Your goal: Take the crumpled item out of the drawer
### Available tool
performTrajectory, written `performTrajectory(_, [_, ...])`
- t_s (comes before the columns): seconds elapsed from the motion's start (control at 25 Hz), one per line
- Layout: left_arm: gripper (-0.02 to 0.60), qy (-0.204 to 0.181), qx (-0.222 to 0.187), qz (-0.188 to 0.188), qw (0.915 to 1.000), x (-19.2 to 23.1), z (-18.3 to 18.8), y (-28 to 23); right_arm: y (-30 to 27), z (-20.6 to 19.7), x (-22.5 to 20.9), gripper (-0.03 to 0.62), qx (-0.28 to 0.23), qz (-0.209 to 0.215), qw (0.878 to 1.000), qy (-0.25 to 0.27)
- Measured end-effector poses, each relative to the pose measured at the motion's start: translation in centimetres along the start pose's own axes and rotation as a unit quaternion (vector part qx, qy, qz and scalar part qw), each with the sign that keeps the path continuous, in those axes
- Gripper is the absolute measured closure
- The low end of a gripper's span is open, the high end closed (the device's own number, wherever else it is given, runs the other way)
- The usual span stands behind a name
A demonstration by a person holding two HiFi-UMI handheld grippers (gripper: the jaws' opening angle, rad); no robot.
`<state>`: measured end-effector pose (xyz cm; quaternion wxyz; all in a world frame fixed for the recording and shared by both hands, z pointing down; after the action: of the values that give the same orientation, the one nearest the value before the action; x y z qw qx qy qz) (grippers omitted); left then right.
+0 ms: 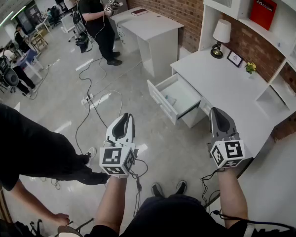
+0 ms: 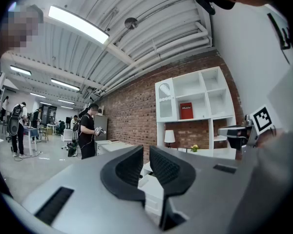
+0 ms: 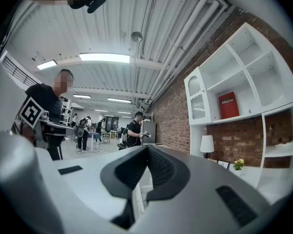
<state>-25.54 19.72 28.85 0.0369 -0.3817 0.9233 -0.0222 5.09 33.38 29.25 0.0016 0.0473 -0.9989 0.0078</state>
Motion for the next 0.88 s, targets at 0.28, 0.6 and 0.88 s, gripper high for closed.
performTrajectory(0.28, [0.545, -0.003, 0.0, 0.002, 1.0, -1.5, 0.4, -0.6, 0.2, -0.1, -1.4, 0.594, -0.001, 0.005, 1.0, 0.0])
performTrajectory(0.6, [0.473, -0.001, 0.009, 0.024, 0.9997, -3.9, 0.0, -1.9, 0.1, -0.9, -4.4, 0.463, 0.006, 0.019, 1.0, -0.01])
performTrajectory(0.88, [0.365, -0.005, 0.046, 0.012, 0.9989, -7.6, -1.7, -4.1, 0.6, -2.7, -7.8, 0.414, 0.01, 0.033, 0.999, -0.03])
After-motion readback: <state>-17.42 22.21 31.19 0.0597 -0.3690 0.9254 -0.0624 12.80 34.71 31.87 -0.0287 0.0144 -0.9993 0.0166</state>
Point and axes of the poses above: the fingertips, and each gripper's own axes: y backward along the fingers, x to its left, z out of its top, the point moved 7 cm from there along y, backward along the fingers, and after that the axes turned 3 degrees about -y, right-handed, at the moved point
